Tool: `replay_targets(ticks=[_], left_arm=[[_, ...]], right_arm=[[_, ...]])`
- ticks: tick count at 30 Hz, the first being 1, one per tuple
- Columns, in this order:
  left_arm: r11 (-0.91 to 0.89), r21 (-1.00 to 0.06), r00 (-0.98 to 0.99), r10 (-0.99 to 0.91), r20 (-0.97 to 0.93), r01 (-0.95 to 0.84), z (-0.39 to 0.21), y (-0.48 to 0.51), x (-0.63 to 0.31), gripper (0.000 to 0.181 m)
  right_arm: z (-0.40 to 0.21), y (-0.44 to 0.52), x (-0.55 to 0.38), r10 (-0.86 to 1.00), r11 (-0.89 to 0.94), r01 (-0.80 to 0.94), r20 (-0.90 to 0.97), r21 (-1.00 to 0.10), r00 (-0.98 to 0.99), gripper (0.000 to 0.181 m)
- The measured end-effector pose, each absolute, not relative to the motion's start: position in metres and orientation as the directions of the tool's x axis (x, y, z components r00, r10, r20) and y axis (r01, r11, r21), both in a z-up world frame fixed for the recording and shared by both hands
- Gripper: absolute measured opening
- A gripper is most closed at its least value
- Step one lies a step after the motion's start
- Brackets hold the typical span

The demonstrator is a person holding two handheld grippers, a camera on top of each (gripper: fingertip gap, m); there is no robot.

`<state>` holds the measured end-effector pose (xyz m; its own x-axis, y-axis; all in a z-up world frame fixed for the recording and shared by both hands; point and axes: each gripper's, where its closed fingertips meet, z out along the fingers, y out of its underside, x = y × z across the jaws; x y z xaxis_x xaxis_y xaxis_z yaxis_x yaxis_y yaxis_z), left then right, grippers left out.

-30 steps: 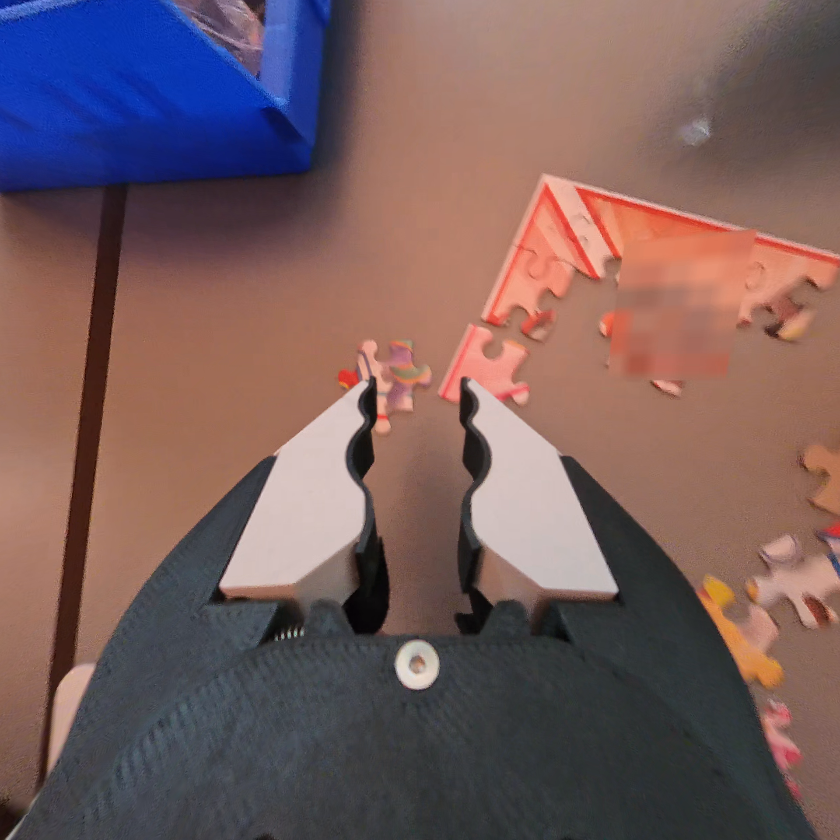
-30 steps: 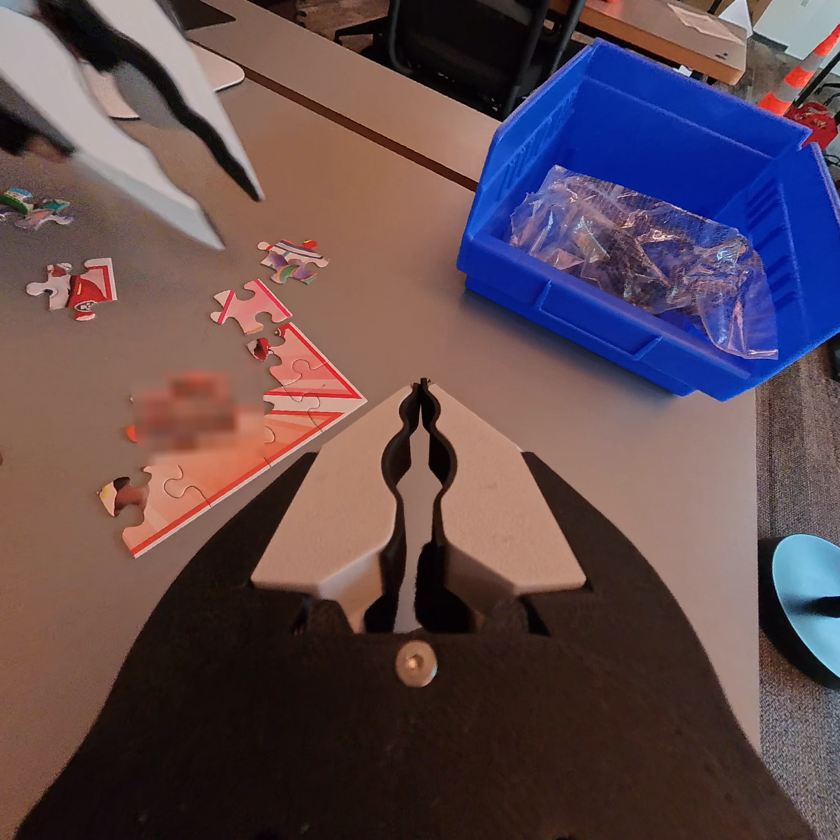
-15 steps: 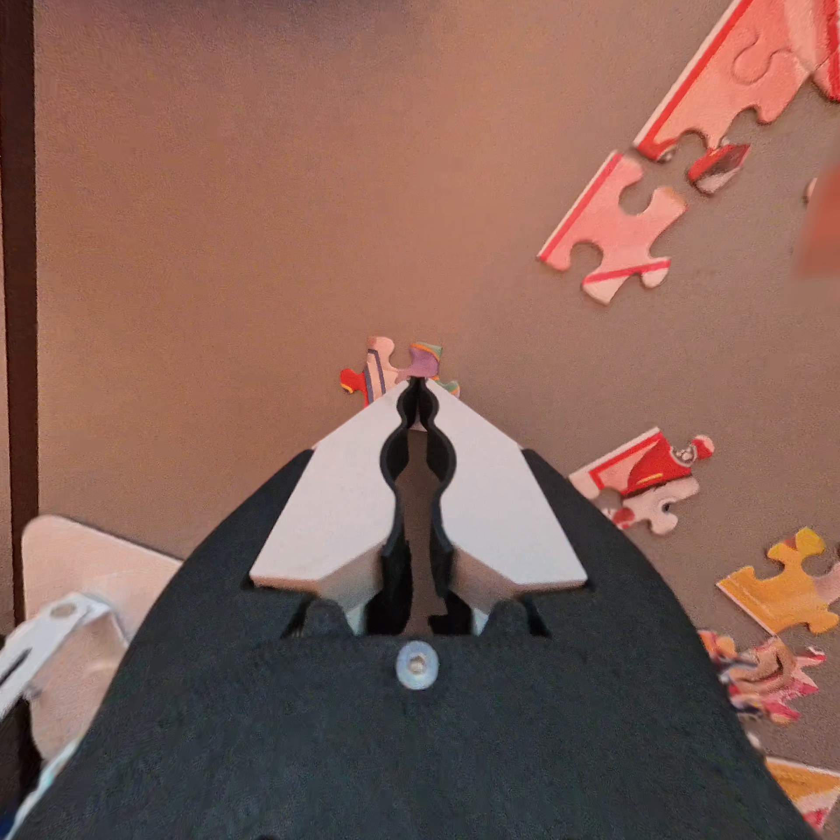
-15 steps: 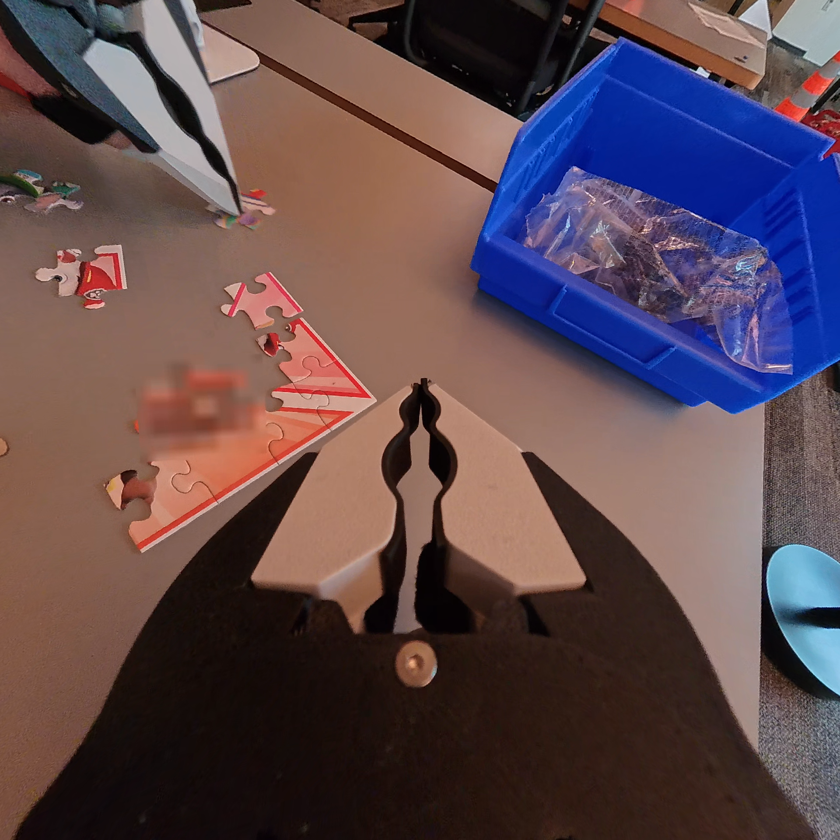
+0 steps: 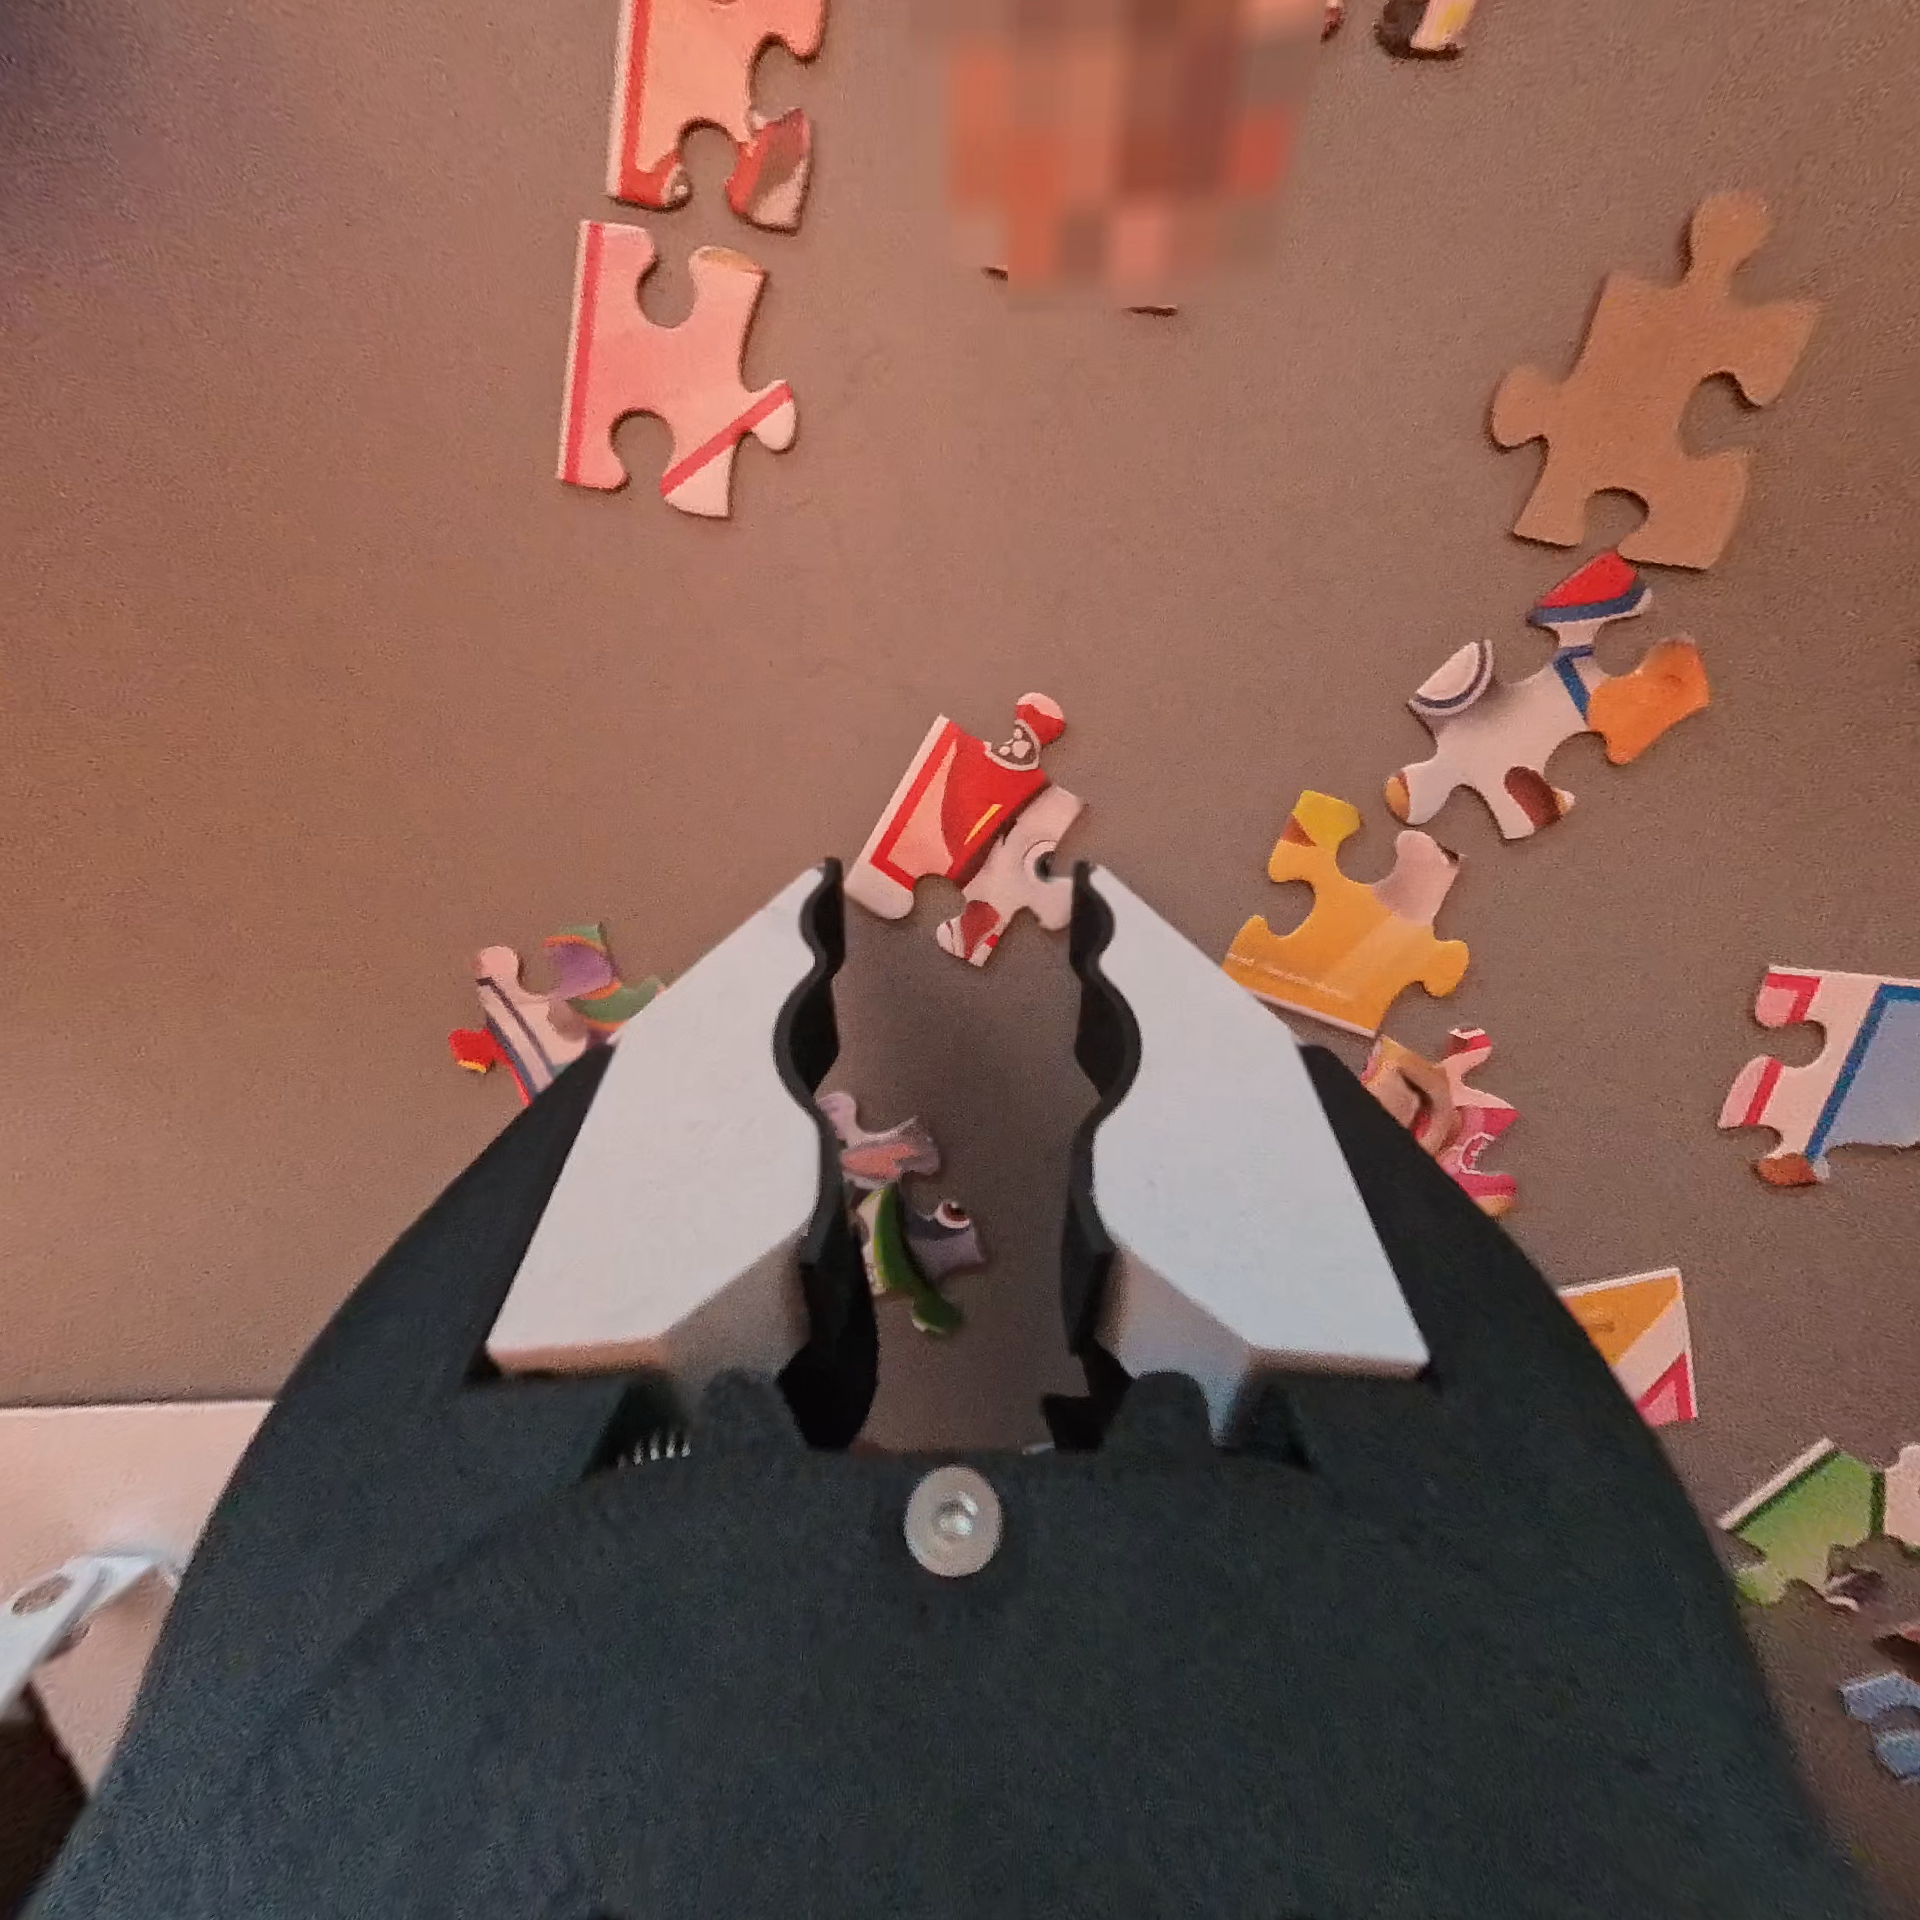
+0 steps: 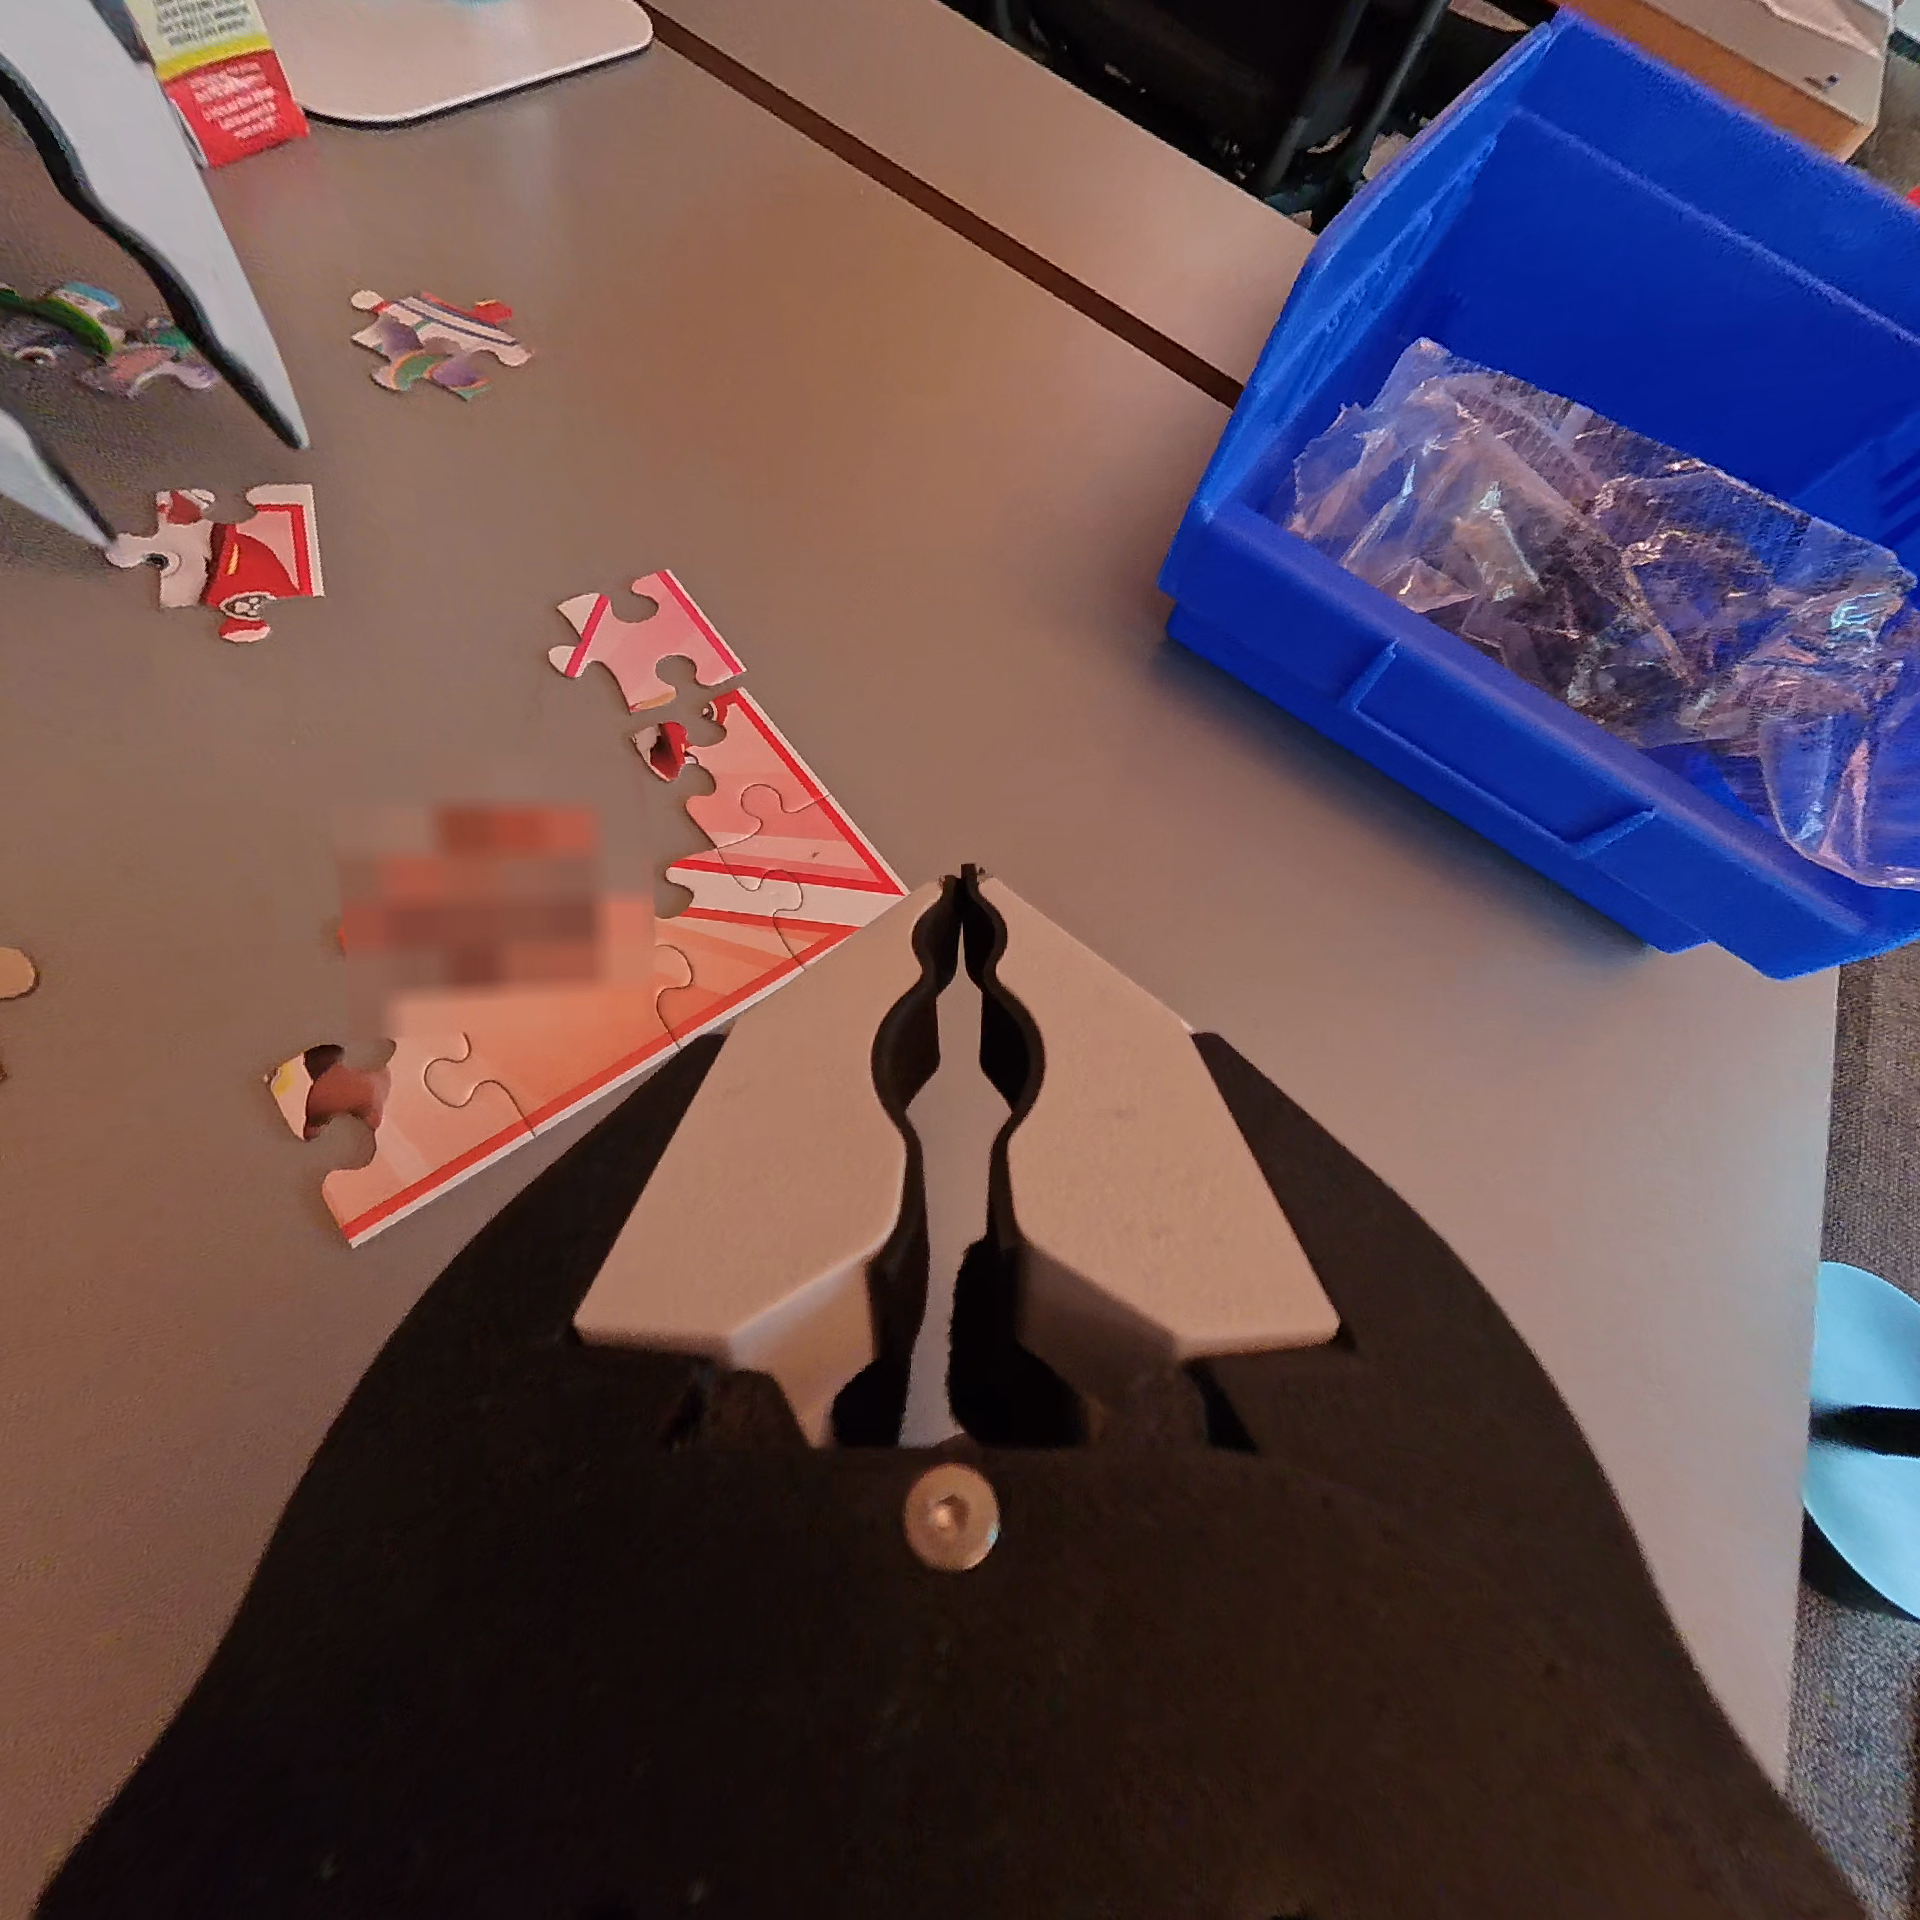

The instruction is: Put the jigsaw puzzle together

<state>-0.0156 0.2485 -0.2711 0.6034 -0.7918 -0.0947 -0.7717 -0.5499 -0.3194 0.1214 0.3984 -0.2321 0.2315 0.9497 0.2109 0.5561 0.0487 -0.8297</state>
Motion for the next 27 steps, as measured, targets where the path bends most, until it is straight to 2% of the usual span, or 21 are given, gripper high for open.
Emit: replay_targets(ticks=[4, 8, 9, 10, 15, 20, 27], left_arm=[[-0.551, -0.342, 0.603, -0.795, -0.059, -0.761, -0.278, 0.250, -0.010, 0.030], [-0.565, -0.359, 0.624, -0.779, -0.066, -0.743, -0.276, 0.251, -0.010, 0.029], [-0.560, -0.363, 0.620, -0.782, -0.068, -0.745, -0.276, 0.251, -0.009, 0.021], [-0.553, -0.370, 0.618, -0.782, -0.078, -0.746, -0.276, 0.252, -0.009, 0.000], [-0.569, -0.411, 0.638, -0.769, -0.042, -0.712, -0.276, 0.254, -0.006, 0.000], [-0.587, -0.420, 0.659, -0.752, -0.035, -0.692, -0.275, 0.261, -0.010, 0.000], [-0.622, -0.460, 0.718, -0.694, -0.052, -0.634, -0.278, 0.290, -0.004, 0.000]], right_arm=[[-0.235, 0.396, 0.119, 0.953, 0.055, 0.565, 0.212, -0.823, 0.217, 0.000], [-0.239, 0.387, 0.108, 0.959, 0.082, 0.582, 0.222, -0.809, 0.173, 0.000], [-0.241, 0.384, 0.103, 0.962, 0.092, 0.590, 0.225, -0.803, 0.157, 0.000], [-0.242, 0.380, 0.098, 0.962, 0.108, 0.600, 0.235, -0.792, 0.137, 0.000], [-0.251, 0.365, 0.076, 0.954, 0.184, 0.649, 0.294, -0.738, 0.064, 0.000], [-0.254, 0.361, 0.060, 0.960, 0.184, 0.654, 0.278, -0.734, 0.042, 0.000], [-0.273, 0.367, 0.054, 0.986, 0.067, 0.701, 0.153, -0.710, 0.061, 0.001]])
